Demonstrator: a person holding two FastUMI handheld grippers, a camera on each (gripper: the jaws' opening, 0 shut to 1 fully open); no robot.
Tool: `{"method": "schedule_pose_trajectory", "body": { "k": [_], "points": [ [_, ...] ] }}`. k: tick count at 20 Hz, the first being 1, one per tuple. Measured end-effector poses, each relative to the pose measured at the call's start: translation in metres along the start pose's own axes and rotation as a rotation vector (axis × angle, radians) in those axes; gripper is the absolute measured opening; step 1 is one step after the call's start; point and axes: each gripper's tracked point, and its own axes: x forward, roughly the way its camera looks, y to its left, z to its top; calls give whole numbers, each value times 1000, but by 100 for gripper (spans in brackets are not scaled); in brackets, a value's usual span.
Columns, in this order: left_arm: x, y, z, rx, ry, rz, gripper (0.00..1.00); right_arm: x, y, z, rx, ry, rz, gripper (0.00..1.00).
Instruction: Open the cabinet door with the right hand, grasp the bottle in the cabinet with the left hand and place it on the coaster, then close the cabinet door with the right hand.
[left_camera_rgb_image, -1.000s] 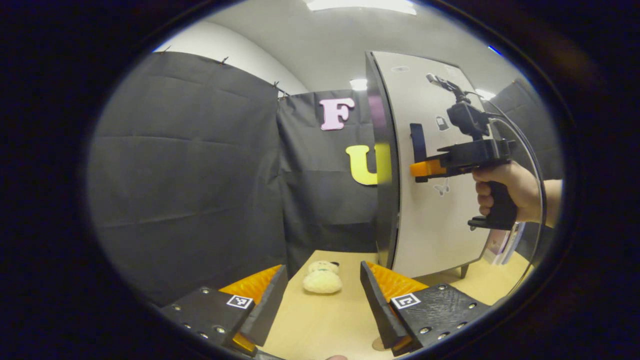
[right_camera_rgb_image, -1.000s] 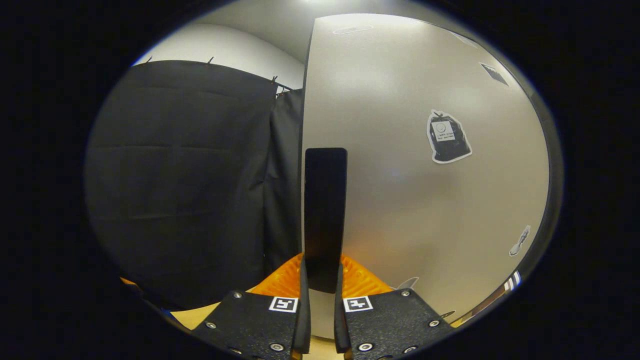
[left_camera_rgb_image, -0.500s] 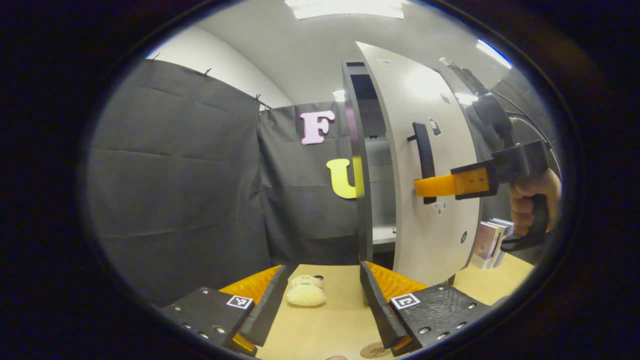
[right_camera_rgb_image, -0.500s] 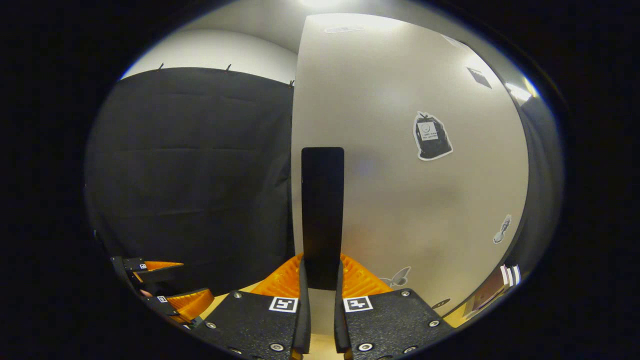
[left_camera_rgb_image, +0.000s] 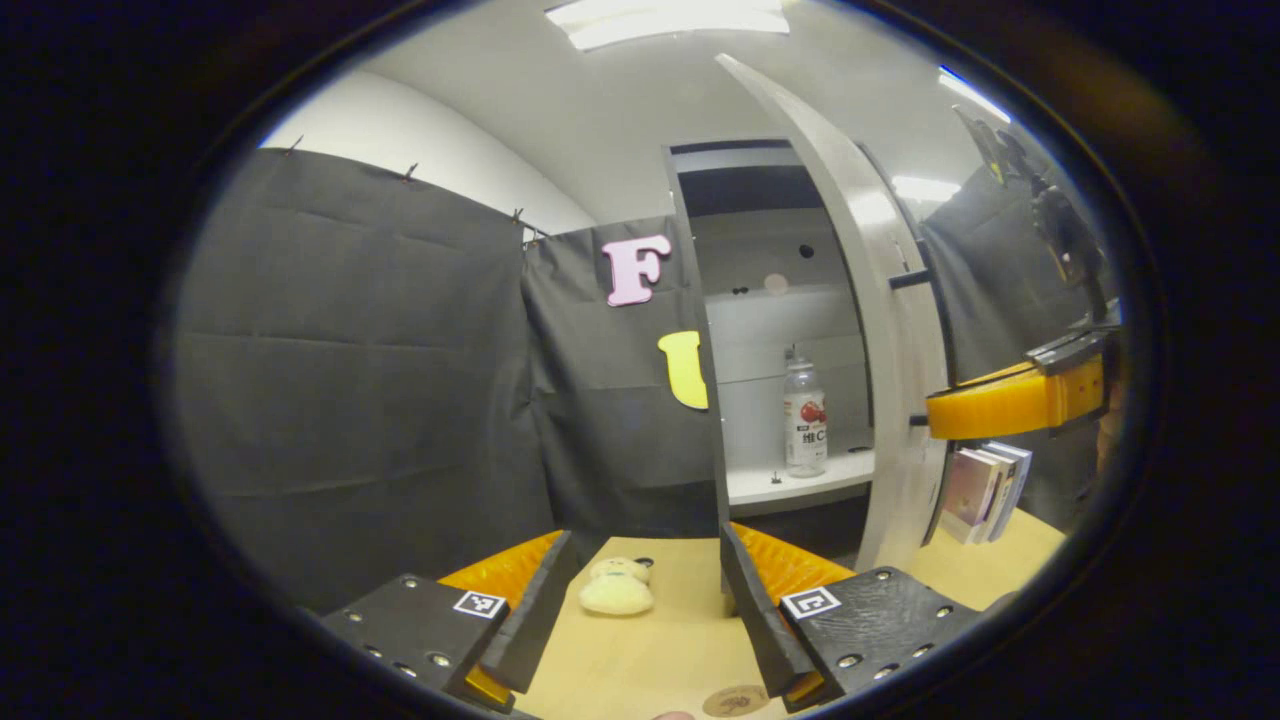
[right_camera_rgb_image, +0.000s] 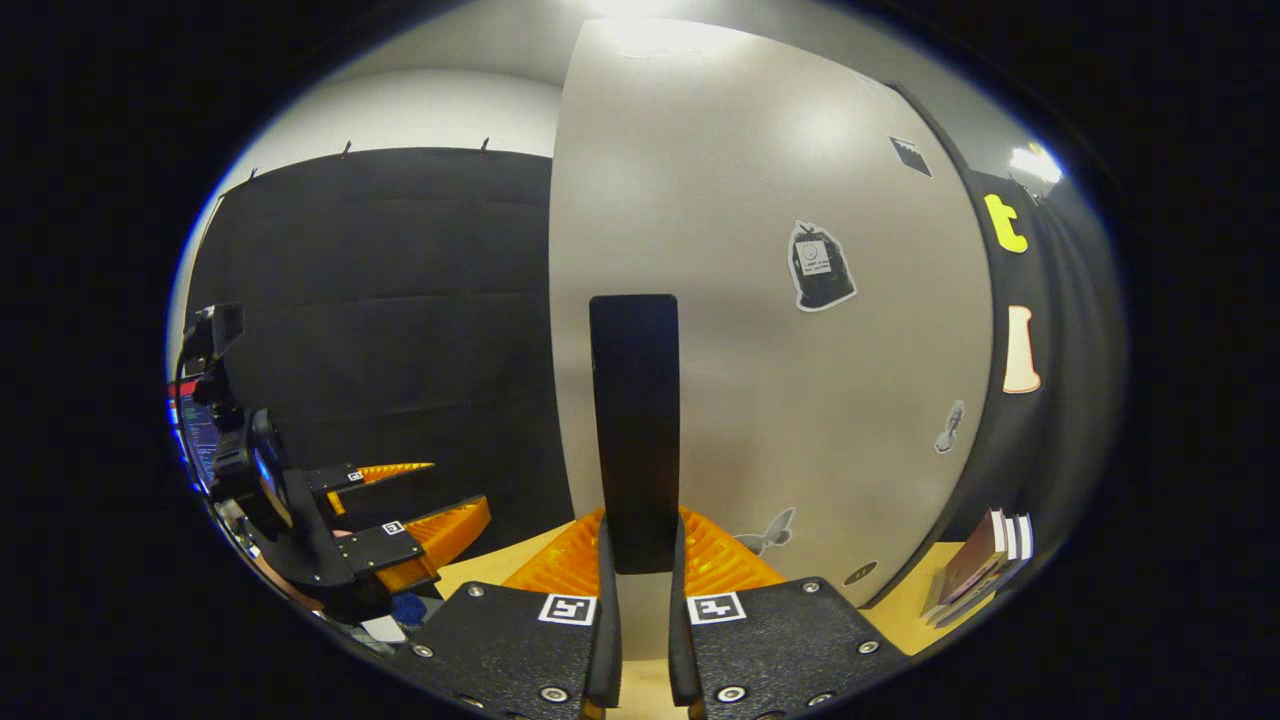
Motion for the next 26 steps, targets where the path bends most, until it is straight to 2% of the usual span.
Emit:
{"method": "schedule_pose_trajectory", "body": {
  "k": [1, 3, 7, 8, 11, 15, 20, 22, 23, 24, 25, 26],
  "points": [
    [-3, -8, 3, -5, 0, -7, 87, -6, -1, -1, 3, 1, -8, 19],
    [-8, -22, 9, -19, -3, -23, 88, -14, -6, 0, 11, 0, -29, 19],
    [-16, -64, 11, -13, 6, -82, 84, -24, -16, -1, 27, -11, -95, 19],
    [-17, -73, 13, -12, 3, -94, 87, -30, -18, -2, 32, -15, -120, 19],
    [-16, -101, 22, -13, -5, -130, 84, -40, -23, -1, 67, -25, -203, 18],
    [-9, -136, 28, 5, -10, -173, 85, -53, -26, -4, 70, -39, -300, 17],
    [22, -171, 41, 9, -33, -249, 88, -58, -30, -4, 93, -44, -398, 17],
    [45, -178, 43, -6, -40, -264, 88, -58, -31, -4, 73, -30, -437, 17],
    [58, -180, 43, -13, -42, -268, 84, -59, -30, -4, 59, -20, -453, 17],
    [73, -180, 45, -17, -50, -265, 87, -60, -30, -4, 49, -17, -467, 17],
    [87, -180, 48, -21, -60, -263, 81, -59, -30, -3, 48, -19, -481, 17],
    [92, -171, 46, -19, -68, -262, 81, -59, -28, -2, 54, -24, -480, 17]
  ]
}}
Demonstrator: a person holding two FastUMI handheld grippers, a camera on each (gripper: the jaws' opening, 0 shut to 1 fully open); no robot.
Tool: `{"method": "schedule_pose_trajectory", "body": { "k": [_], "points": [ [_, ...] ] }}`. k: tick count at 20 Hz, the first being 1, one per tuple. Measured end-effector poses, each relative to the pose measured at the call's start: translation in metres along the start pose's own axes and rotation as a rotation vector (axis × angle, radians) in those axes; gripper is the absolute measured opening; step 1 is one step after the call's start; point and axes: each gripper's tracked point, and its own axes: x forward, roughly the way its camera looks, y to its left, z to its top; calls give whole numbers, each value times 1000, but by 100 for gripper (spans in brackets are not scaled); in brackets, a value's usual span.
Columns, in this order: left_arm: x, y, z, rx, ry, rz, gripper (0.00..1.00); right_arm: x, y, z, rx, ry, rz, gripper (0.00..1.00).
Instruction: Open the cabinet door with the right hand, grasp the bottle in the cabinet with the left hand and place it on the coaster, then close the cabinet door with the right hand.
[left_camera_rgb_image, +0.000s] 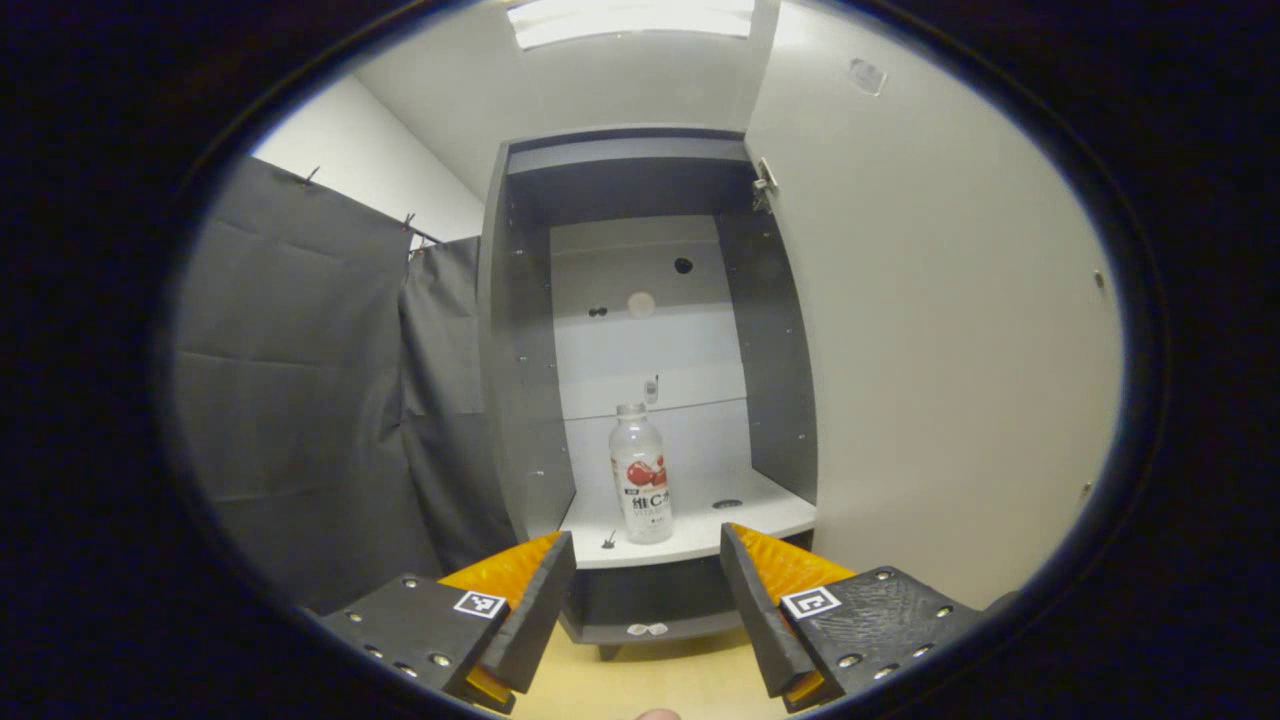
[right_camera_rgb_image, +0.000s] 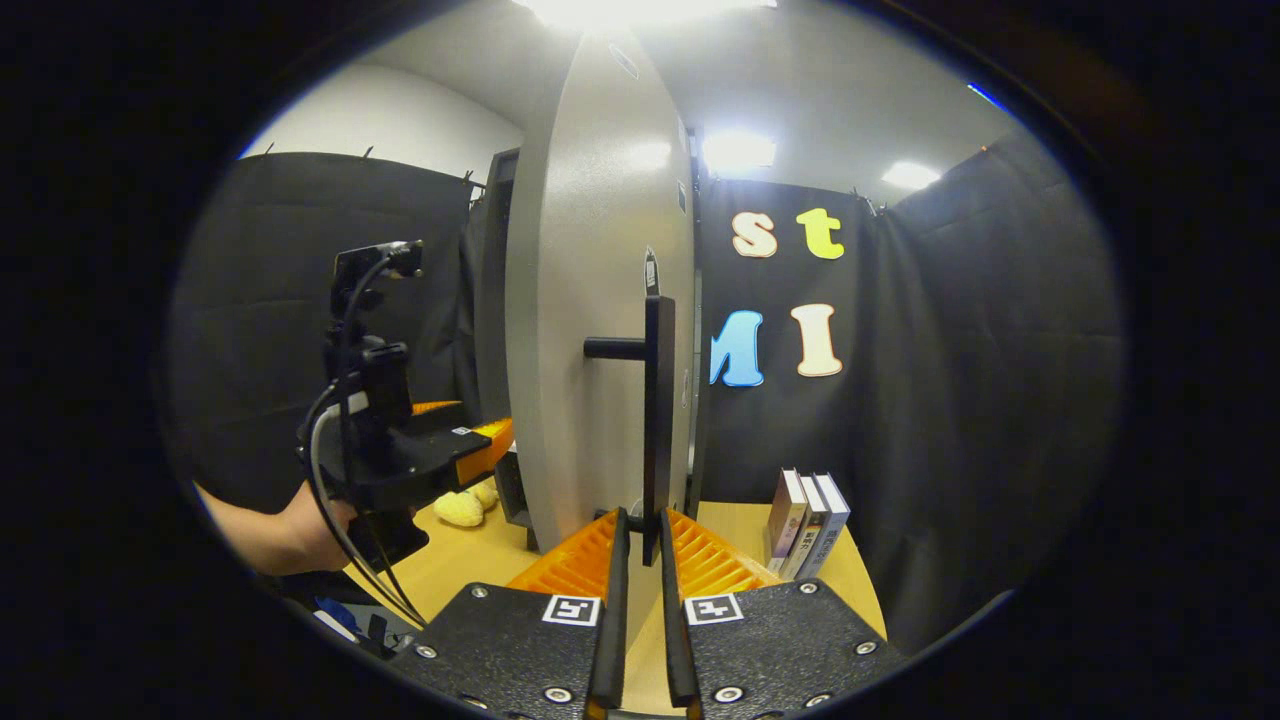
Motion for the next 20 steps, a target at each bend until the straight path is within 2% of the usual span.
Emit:
{"method": "schedule_pose_trajectory", "body": {
  "k": [1, 2, 4, 5, 6, 7, 8, 9, 10, 11, 12, 13, 16, 17, 20],
  "points": [
    [13, 2, -1, 7, -5, 0, 81, 2, 0, -2, 6, 2, -2, 15],
    [25, 5, -2, 10, -15, 3, 81, -7, -3, -1, 8, 4, -18, 23],
    [46, 7, 3, 2, -53, 4, 84, -6, -10, -2, 24, 6, -59, 26],
    [58, 6, 3, 4, -66, 4, 81, -8, -18, -2, 29, 4, -90, 35],
    [69, 4, 4, 9, -77, 1, 84, -10, -27, 0, 25, -9, -123, 39],
    [82, 3, 2, 14, -82, 1, 87, -13, -37, 4, 16, -26, -165, 50],
    [92, 2, 3, 18, -87, 1, 84, -17, -45, 10, 10, -50, -199, 58],
    [103, 0, 3, 15, -93, -2, 87, -18, -53, 15, 2, -74, -234, 71],
    [114, -2, 4, 9, -98, -9, 87, -21, -61, 19, -6, -90, -267, 74],
    [124, -2, 4, 7, -101, -4, 80, -24, -71, 21, -11, -100, -306, 77],
    [135, 0, 4, 3, -102, 6, 87, -26, -81, 22, -5, -104, -339, 77],
    [143, 4, 2, -11, -97, 15, 84, -26, -84, 22, 21, -108, -344, 77],
    [170, 20, -1, -54, -106, 63, 84, -13, -75, 10, 115, -74, -305, 78],
    [179, 24, -4, -49, -100, 72, 87, -13, -80, 10, 110, -70, -320, 78],
    [198, 28, -20, -47, -70, 63, 87, -13, -88, 16, 62, -87, -373, 78]
  ]
}}
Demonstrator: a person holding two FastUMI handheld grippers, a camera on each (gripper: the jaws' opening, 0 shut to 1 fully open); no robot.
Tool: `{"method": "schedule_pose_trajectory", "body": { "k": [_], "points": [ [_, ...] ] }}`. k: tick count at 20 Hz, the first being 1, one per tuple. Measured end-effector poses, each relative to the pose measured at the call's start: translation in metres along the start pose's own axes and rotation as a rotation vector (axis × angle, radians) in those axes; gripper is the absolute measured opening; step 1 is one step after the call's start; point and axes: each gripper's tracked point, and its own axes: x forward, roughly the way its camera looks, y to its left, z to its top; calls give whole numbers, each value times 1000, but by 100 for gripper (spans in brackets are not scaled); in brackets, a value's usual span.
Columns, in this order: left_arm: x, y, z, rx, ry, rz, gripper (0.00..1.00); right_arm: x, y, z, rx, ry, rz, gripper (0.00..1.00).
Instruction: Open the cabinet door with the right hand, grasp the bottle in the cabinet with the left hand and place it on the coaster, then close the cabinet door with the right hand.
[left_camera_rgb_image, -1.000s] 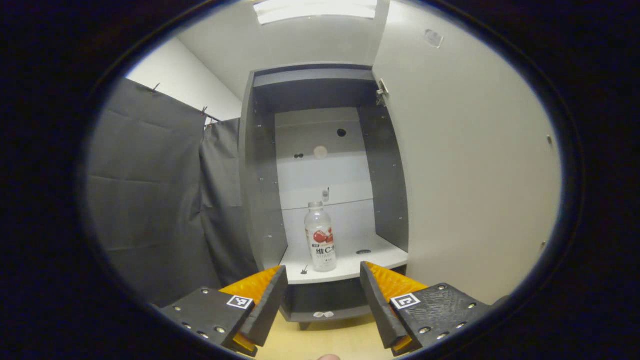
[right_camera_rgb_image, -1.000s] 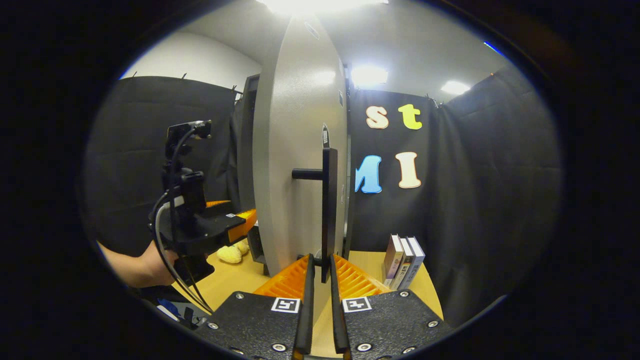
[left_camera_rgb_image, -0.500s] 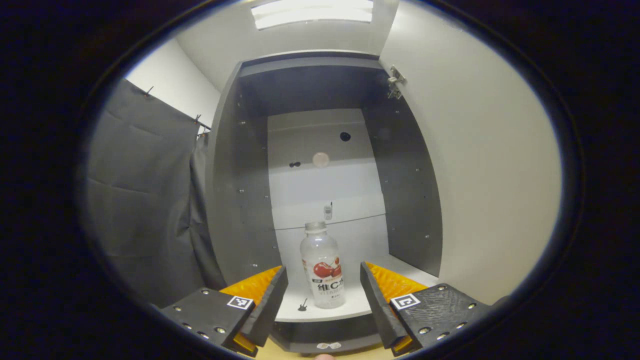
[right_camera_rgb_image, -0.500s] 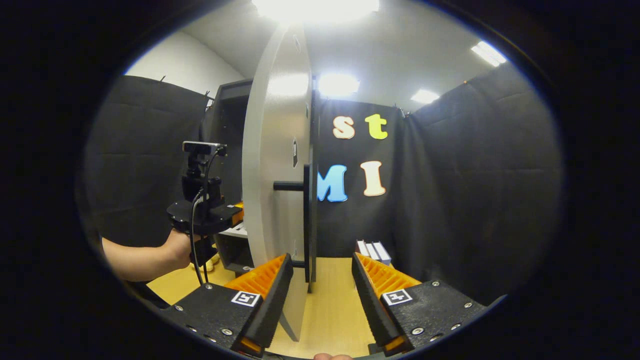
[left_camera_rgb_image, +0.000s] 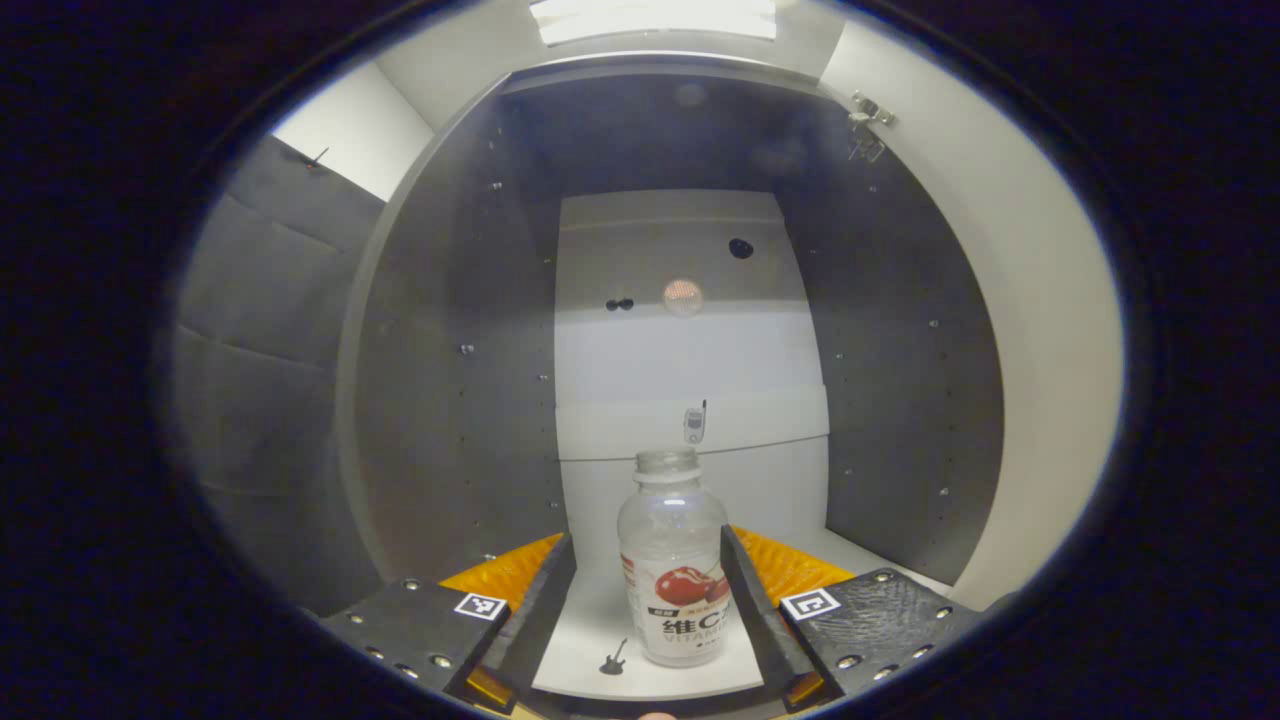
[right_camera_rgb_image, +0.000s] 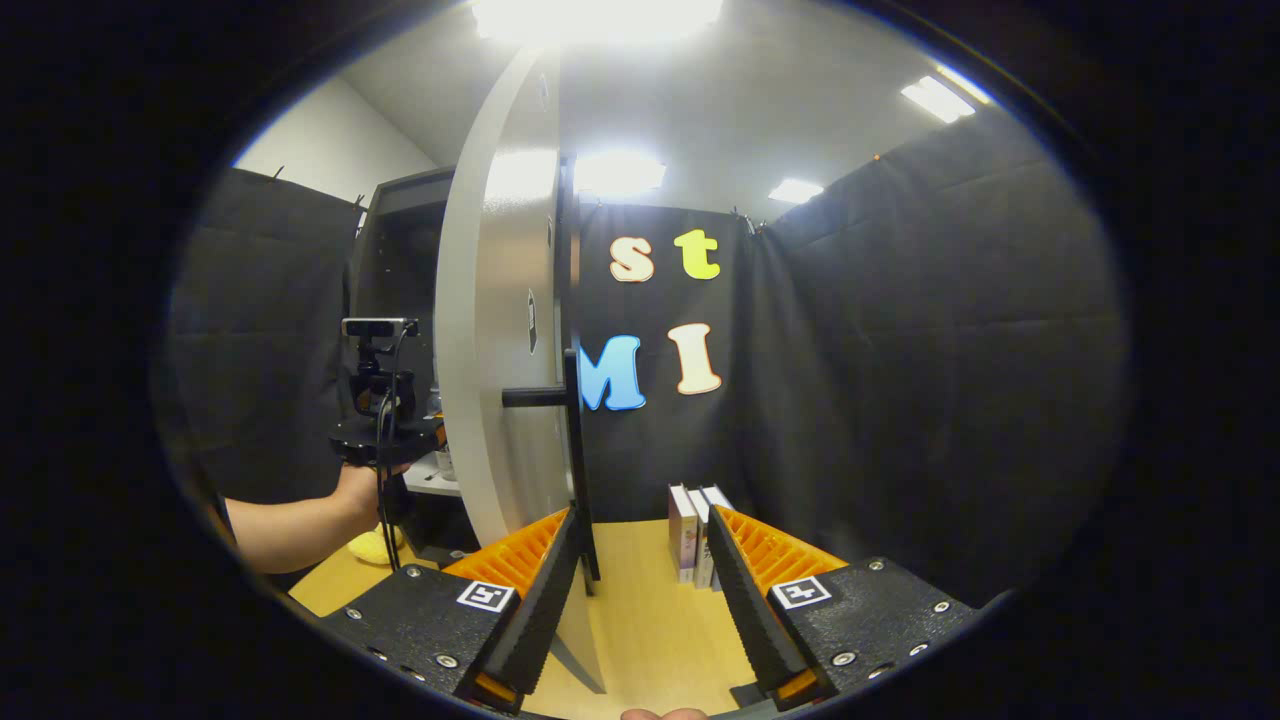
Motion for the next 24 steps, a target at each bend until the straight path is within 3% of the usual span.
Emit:
{"method": "schedule_pose_trajectory", "body": {
  "k": [4, 14, 16, 19, 20, 22, 23, 24],
  "points": [
    [20, -10, -7, 18, -4, -40, 84, -1, 2, -2, 44, -13, -3, 78],
    [42, -10, -22, -7, 12, -30, 83, -1, 3, -6, 53, -10, -7, 78],
    [45, -9, -21, -11, 10, -27, 73, -1, 2, -6, 57, -13, -8, 78],
    [37, -8, -10, -26, 3, -27, 67, -2, 2, -7, 57, -14, -3, 77],
    [35, -9, -5, -32, 0, -33, 73, -1, 2, -7, 57, -15, 0, 77],
    [30, -8, 5, -37, -10, -46, 73, -2, 2, -10, 51, -9, 8, 79],
    [28, -8, 5, -34, -11, -54, 67, -2, 0, -14, 42, -2, 6, 78],
    [31, -9, 0, -28, -13, -58, 67, -4, -2, -16, 32, -2, 9, 79]
  ]
}}
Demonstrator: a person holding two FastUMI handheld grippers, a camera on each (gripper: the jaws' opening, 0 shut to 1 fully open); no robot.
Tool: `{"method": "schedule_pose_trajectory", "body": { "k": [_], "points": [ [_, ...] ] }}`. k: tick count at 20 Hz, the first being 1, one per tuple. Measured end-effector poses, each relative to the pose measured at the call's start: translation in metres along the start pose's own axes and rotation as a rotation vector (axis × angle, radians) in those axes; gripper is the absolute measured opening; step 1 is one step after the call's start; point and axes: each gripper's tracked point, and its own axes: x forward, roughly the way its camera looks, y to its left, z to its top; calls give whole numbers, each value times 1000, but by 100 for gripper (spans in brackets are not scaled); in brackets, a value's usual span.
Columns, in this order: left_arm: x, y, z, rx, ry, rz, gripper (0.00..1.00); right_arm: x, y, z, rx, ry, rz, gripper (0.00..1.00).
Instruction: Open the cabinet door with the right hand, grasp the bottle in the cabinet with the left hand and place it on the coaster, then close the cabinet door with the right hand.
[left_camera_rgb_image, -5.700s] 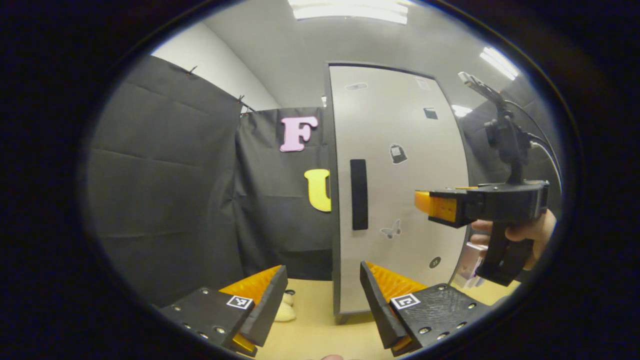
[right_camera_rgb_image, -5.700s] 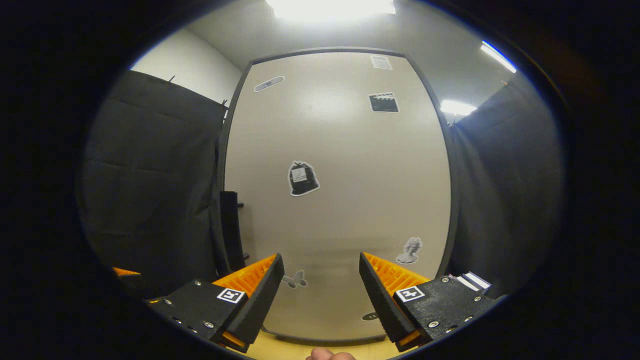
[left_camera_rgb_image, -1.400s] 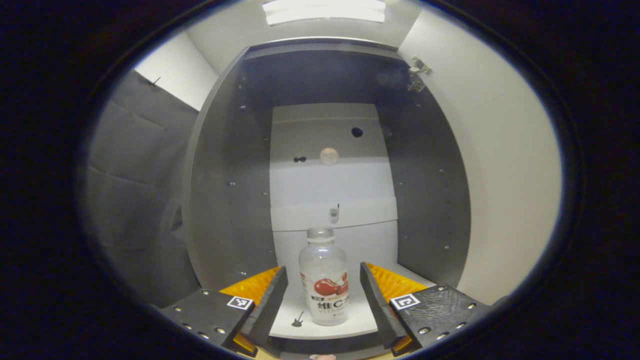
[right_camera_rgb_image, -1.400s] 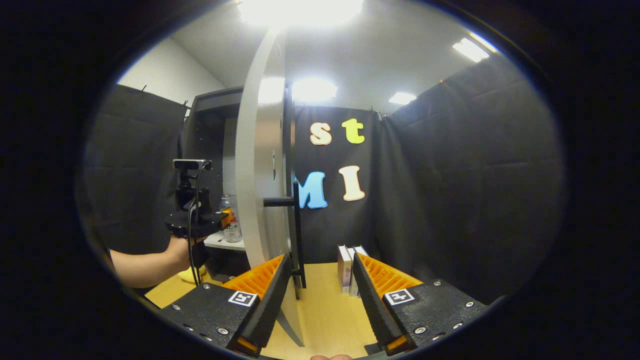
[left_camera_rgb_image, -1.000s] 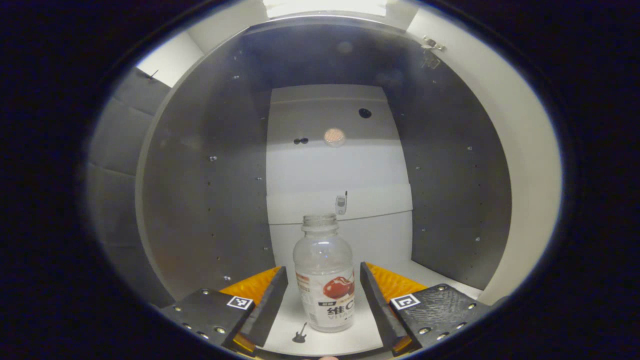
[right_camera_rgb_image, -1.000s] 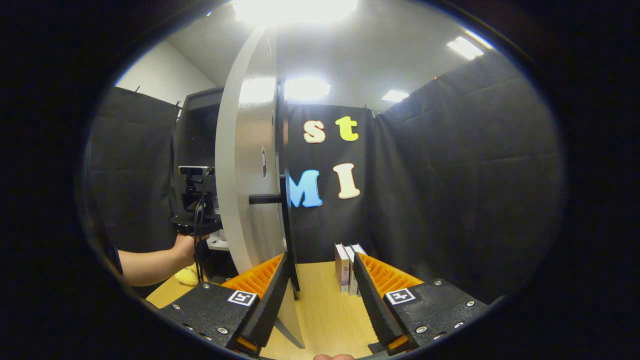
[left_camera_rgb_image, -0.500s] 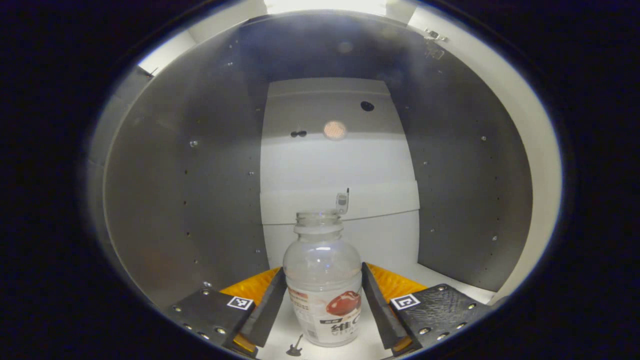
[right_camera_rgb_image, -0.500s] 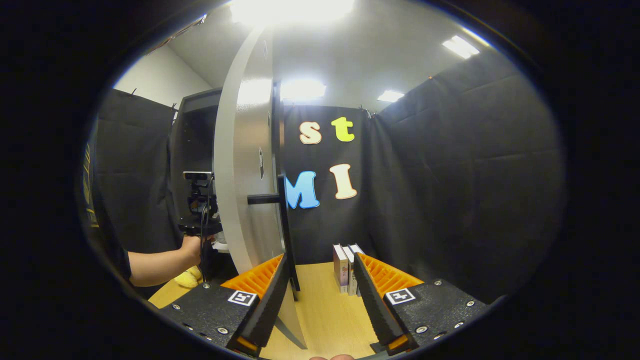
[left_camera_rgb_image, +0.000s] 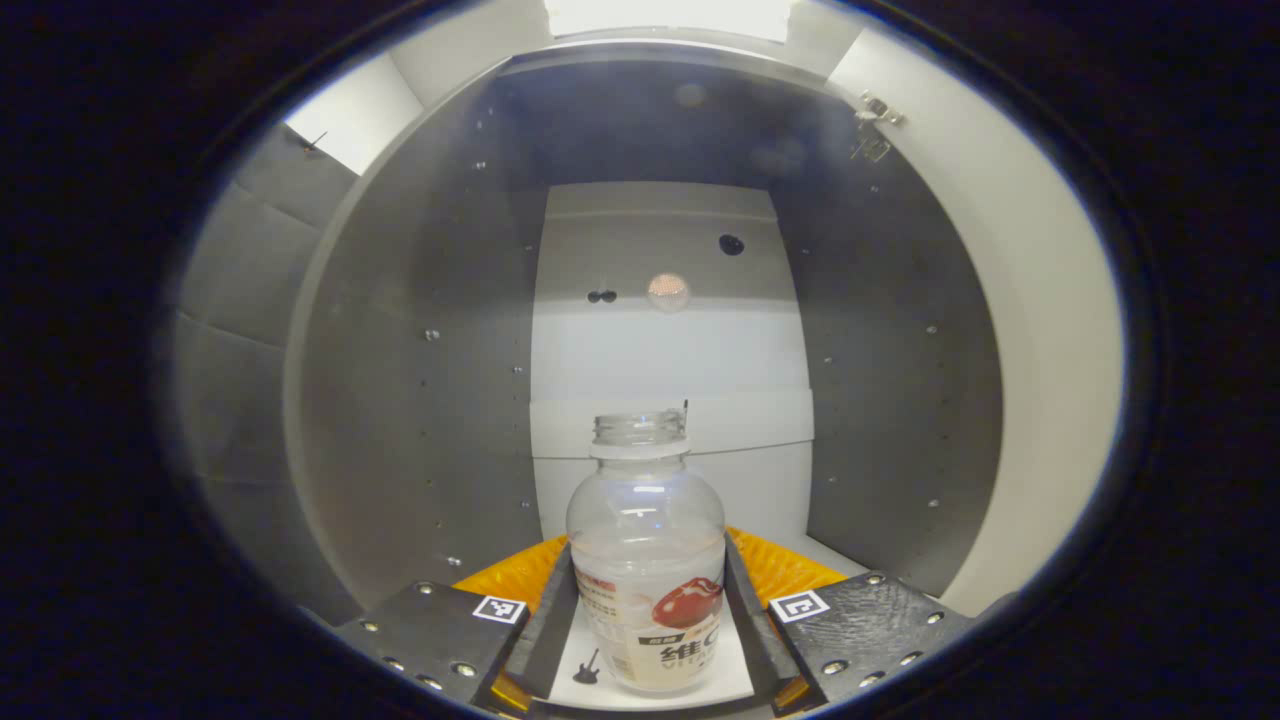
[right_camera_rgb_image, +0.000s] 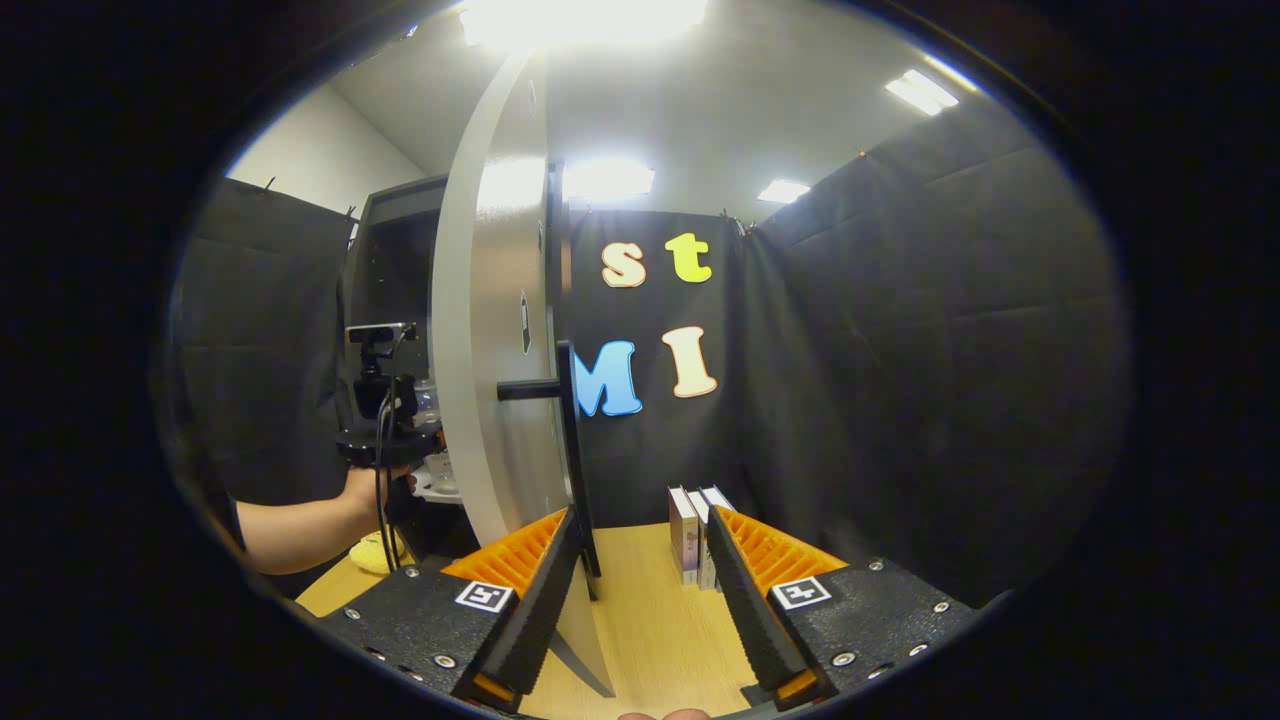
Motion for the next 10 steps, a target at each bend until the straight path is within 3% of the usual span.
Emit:
{"method": "schedule_pose_trajectory", "body": {
  "k": [5, 9, 10],
  "points": [
    [-3, -2, 6, 29, 0, 22, 72, -17, 0, -15, -62, 29, 67, 90],
    [-1, -1, 6, 36, -18, 56, 79, -34, -11, -11, -66, -19, 102, 92],
    [0, 0, 2, 40, -13, 71, 67, -37, -13, -13, -56, -26, 111, 93]
  ]
}}
